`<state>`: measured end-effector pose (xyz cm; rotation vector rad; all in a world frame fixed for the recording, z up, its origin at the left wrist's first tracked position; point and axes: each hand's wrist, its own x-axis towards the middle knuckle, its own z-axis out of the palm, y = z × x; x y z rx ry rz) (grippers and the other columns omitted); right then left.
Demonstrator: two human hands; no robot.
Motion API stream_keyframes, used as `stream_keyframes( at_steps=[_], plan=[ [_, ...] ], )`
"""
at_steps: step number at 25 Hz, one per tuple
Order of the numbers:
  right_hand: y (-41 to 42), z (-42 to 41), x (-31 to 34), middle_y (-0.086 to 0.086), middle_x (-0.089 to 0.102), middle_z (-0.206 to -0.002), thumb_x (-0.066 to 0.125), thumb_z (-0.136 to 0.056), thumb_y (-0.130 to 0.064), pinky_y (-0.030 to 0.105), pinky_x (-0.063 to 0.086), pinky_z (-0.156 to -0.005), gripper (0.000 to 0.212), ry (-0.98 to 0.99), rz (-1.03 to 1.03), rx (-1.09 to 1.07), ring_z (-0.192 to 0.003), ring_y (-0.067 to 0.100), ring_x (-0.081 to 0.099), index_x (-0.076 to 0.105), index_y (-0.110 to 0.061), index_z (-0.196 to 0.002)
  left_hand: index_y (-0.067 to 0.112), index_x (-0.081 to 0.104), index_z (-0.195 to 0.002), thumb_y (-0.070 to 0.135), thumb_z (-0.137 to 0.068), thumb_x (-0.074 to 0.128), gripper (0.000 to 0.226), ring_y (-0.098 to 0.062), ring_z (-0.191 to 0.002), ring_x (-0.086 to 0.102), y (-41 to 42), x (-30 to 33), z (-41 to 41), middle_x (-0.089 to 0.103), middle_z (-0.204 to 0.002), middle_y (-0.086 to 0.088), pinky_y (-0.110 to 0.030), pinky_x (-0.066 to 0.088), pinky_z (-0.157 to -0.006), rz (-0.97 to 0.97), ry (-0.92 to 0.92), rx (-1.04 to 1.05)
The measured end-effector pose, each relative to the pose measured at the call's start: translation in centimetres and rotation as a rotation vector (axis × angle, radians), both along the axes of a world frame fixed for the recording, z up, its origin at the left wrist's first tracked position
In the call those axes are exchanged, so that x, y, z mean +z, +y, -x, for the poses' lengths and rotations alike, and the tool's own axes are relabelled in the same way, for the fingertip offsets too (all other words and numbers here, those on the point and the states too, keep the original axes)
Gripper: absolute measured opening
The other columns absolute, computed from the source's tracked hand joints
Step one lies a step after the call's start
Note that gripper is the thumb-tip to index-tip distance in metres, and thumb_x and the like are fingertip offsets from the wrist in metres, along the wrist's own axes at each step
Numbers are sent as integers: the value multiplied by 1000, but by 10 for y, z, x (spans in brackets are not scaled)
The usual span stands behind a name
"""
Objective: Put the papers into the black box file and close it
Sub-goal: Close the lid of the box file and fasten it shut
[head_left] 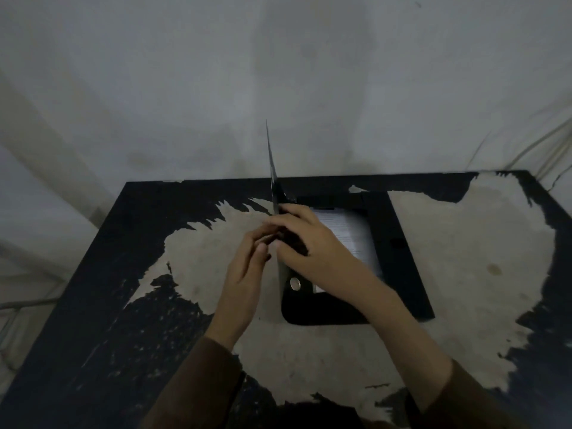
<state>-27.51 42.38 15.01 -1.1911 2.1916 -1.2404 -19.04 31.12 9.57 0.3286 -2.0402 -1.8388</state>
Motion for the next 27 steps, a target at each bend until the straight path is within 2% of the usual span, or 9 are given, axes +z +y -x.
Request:
stream_keyframes(
  at_steps=[2,3,6,9,11,13,15,23,27],
  plan=[
    [19,8,4,-2,33,-145,48,-91,-9,9,36,-92,43,-5,-31,-23,-120,3,38,45,-19,-132,55,39,-119,32,-96,34,33,15,-119,45,6,-17,10,48,-130,26,-11,41,-103,108,-73,-51],
    [31,12,5,-3,34,-145,47,-91,-5,6,37,-91,46,-9,-41,-42,-120,2,38,44,-20,-134,55,33,-125,31,-98,34,36,13,-126,39,9,-27,15,41,-141,19,-19,36,-111,149,-127,-85],
    [65,23,0,-6,36,-143,45,-88,5,-9,33,-81,55,22,-82,-189,-111,-4,41,41,-22,-136,49,9,-141,35,-99,33,50,-7,-145,13,17,-59,27,5,-161,10,-38,14,-121,260,-327,-209],
    [92,31,-22,4,36,-144,41,-86,12,0,34,-78,58,81,-113,-438,-99,5,53,40,-13,-138,46,-12,-139,38,-99,29,57,-14,-147,-12,26,-86,38,-25,-155,17,-34,-4,-121,617,-414,-316],
    [106,33,-43,5,30,-148,41,-88,9,19,40,-86,54,114,-193,-583,-113,21,51,38,-12,-138,36,-16,-142,41,-99,29,62,-17,-146,-19,31,-98,47,-26,-154,10,-38,-7,-121,807,-438,-312],
    [116,33,-67,7,27,-150,43,-90,1,39,49,-88,49,182,-302,-675,-113,27,52,39,-15,-137,38,-22,-137,47,-97,28,64,-14,-143,-23,35,-105,56,-31,-148,11,-39,-8,-119,841,-478,-345],
    [124,37,-89,9,30,-148,44,-92,-6,51,48,-89,45,214,-376,-739,-112,29,53,40,-19,-134,39,-24,-135,50,-96,27,65,-16,-143,-24,41,-112,64,-33,-147,11,-39,-10,-118,876,-519,-398],
    [143,54,-158,16,25,-150,40,-97,-18,48,42,-103,45,18,-466,-743,-128,34,41,31,-15,-141,28,-17,-148,54,-94,23,71,-26,-144,-24,60,-136,78,-26,-158,-4,-43,-13,-116,1085,-627,-409],
    [141,55,-172,15,17,-156,34,-98,-21,50,37,-107,51,146,-585,-729,-141,32,24,18,-18,-146,30,-26,-138,55,-94,22,70,-25,-141,-27,60,-141,77,-35,-146,0,-41,-16,-113,1116,-614,-371]
  ],
)
